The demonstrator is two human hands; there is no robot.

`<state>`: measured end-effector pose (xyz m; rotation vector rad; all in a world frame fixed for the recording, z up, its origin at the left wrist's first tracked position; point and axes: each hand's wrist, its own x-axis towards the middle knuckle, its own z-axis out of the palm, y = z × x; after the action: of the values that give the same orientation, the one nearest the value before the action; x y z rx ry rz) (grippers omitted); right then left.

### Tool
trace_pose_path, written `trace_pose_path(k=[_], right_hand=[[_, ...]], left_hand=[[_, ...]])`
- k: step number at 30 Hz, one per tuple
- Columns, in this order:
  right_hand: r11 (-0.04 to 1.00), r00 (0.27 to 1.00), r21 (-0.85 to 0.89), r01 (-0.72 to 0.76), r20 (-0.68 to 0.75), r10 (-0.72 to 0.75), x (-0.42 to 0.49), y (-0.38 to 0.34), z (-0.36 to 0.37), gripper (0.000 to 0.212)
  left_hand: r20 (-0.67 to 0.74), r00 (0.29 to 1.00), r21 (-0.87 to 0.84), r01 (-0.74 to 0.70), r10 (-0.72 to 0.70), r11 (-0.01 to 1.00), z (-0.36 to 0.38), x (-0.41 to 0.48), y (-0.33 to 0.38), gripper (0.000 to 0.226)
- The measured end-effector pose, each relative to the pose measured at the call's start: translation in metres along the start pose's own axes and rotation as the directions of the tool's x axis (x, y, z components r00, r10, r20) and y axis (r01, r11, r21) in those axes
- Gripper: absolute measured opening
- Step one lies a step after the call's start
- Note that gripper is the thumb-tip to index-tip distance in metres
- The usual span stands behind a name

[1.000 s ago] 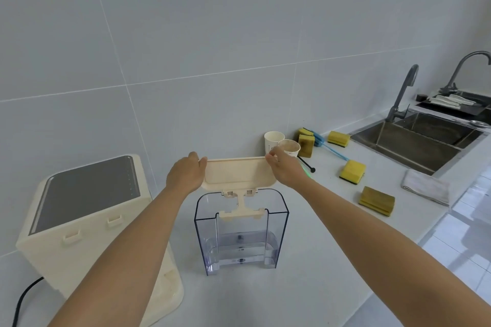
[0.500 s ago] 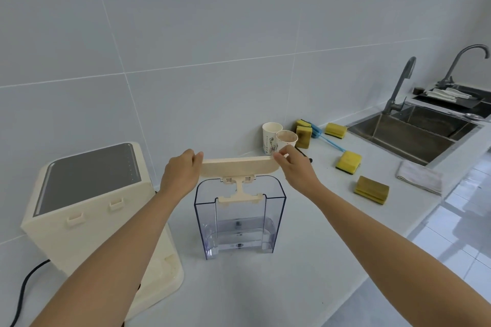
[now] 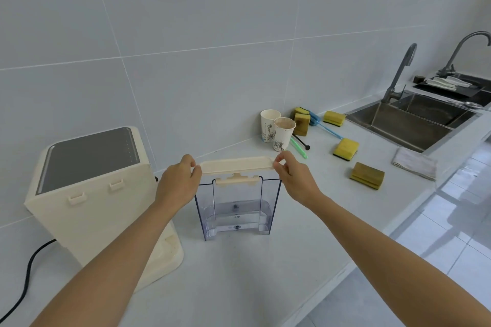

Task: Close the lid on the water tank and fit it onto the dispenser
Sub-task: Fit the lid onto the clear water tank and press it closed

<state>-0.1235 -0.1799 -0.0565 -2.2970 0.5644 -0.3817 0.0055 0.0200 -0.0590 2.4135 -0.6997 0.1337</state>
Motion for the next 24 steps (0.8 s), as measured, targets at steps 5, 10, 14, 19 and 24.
trace_pose_path(k=[5,10,14,19,24], right_hand=[[0.983,0.999,-0.18,0.039,0.04,-0.032,-0.007,0.004,0.002,0.031],[0.942,0.997,-0.329,0.064,0.069,-0.043,-0.01,0.007,0.003,0.031],[0.922,0.994,-0.377,0.086,0.088,-0.057,-0.011,0.008,0.005,0.032],[0.91,0.994,-0.407,0.074,0.104,-0.035,-0.004,0.006,-0.001,0.037],[0.989,0.998,-0.138,-0.045,0.04,0.051,0.02,-0.004,-0.005,0.048]], left_hand=[[0.014,1.0,0.079,0.003,-0.004,0.997,0.003,-0.008,0.0,0.025],[0.013,1.0,0.131,0.002,-0.004,0.991,0.004,-0.014,0.002,0.025],[0.019,1.0,0.16,-0.021,0.018,0.987,0.005,-0.016,0.003,0.025],[0.03,0.999,0.096,0.04,-0.043,0.995,0.003,-0.018,0.006,0.03],[0.124,0.937,-0.395,0.348,-0.326,0.85,0.004,-0.025,0.014,0.049]])
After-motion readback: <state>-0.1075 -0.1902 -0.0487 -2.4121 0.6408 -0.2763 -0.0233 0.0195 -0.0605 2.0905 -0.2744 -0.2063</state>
